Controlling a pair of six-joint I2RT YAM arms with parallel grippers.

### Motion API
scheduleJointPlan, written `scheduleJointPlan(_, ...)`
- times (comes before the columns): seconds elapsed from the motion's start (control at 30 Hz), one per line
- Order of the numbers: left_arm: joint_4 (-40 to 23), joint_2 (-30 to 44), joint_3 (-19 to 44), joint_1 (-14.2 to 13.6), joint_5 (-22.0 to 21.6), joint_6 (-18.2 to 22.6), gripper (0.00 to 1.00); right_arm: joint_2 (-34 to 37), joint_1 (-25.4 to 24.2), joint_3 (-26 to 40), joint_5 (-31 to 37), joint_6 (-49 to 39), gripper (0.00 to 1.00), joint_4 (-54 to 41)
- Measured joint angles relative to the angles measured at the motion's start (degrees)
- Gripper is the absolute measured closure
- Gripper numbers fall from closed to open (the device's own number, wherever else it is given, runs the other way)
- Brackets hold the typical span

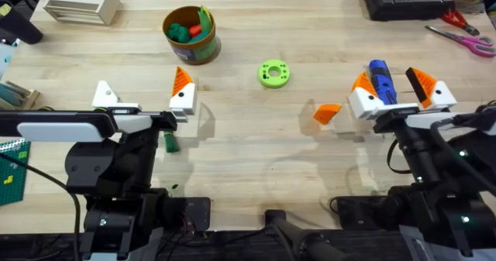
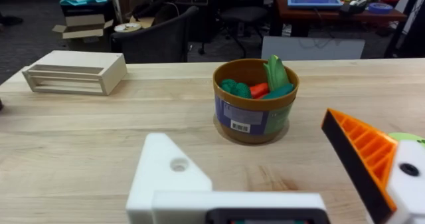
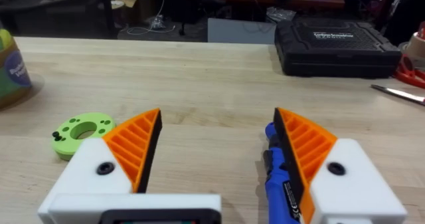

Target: Pick up the gripper from the table and insert it into the empty holder that is missing its gripper. Then pick up a screw, insert it into the mounting hole, and use the screwdriver to tighten it. Finally, clean up the table by picking up the vegetable and placing it into the bucket.

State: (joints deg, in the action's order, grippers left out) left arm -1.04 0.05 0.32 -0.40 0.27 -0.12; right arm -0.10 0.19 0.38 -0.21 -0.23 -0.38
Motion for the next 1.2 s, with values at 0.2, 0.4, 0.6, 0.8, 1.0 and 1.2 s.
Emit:
scheduleJointPlan(0.2, 0.0, 0.0, 0.0, 0.0, 0.0, 0.1, 0.013, 0.0, 0.0, 0.0, 0.1, 0.0, 0.014, -0.3)
scheduleJointPlan(0.4, -0.1, 0.0, 0.0, 0.0, 0.0, 0.1, 0.014, 0.0, 0.0, 0.1, 0.2, -0.2, 0.015, -0.5)
scheduleJointPlan(0.6, -13.7, 1.0, 7.2, 0.0, 0.1, 0.2, 0.014, 1.2, 0.0, 6.2, 0.4, 0.4, 0.014, -12.8)
scheduleJointPlan(0.8, -36.4, 12.4, 27.1, 0.0, -2.1, 0.7, 0.014, 10.2, 0.0, 23.0, 0.4, 0.5, 0.016, -30.7)
scheduleJointPlan(1.0, -50.3, 31.5, 43.9, 0.0, -4.1, 1.2, 0.014, 23.6, 0.0, 37.5, 0.3, 0.5, 0.015, -40.6)
scheduleJointPlan(1.2, -52.3, 44.0, 47.3, 0.0, -4.4, 1.2, 0.014, 30.2, 0.0, 39.9, 0.3, 0.5, 0.015, -41.4)
